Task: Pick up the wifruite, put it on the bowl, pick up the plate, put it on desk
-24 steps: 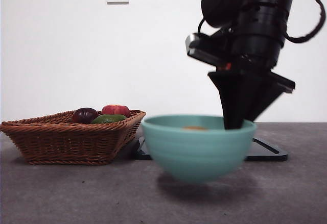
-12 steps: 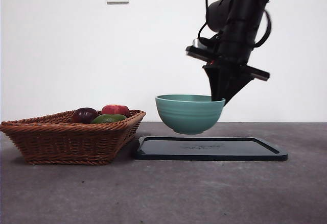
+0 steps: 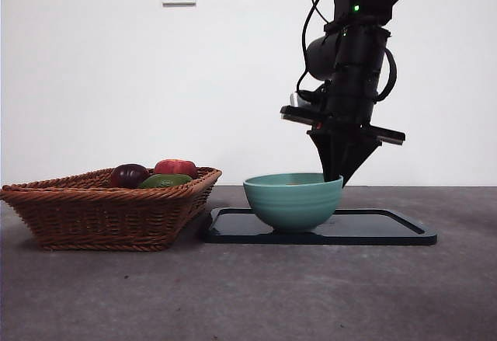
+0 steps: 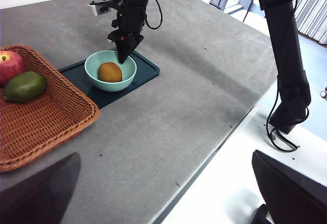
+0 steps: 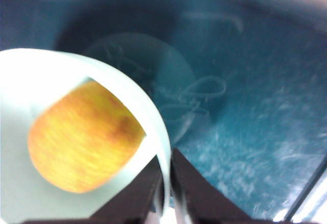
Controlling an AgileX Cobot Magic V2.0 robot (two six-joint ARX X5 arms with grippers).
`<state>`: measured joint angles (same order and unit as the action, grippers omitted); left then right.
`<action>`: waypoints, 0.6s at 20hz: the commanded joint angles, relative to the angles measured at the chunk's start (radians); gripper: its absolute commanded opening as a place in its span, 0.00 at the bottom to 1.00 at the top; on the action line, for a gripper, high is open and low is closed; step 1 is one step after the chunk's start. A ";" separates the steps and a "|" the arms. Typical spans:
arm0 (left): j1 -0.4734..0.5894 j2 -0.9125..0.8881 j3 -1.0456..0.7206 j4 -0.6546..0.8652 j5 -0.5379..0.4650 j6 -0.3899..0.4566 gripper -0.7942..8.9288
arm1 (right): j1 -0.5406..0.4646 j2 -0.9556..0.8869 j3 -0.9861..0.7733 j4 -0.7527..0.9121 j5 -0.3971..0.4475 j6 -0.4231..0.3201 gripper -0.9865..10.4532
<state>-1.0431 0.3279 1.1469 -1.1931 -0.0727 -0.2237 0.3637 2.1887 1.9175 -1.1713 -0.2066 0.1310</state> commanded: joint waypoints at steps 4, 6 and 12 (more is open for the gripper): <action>-0.010 0.005 0.011 0.012 0.004 0.003 0.70 | 0.002 0.022 0.027 -0.003 0.001 -0.001 0.32; -0.010 0.005 0.011 0.012 0.004 0.002 0.70 | -0.022 -0.021 0.032 -0.013 0.001 -0.001 0.42; -0.010 0.005 0.011 0.030 0.004 -0.002 0.70 | -0.052 -0.341 0.046 -0.205 0.155 -0.042 0.58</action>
<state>-1.0431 0.3279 1.1469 -1.1767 -0.0723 -0.2237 0.3069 1.8179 1.9423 -1.3403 -0.0544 0.1009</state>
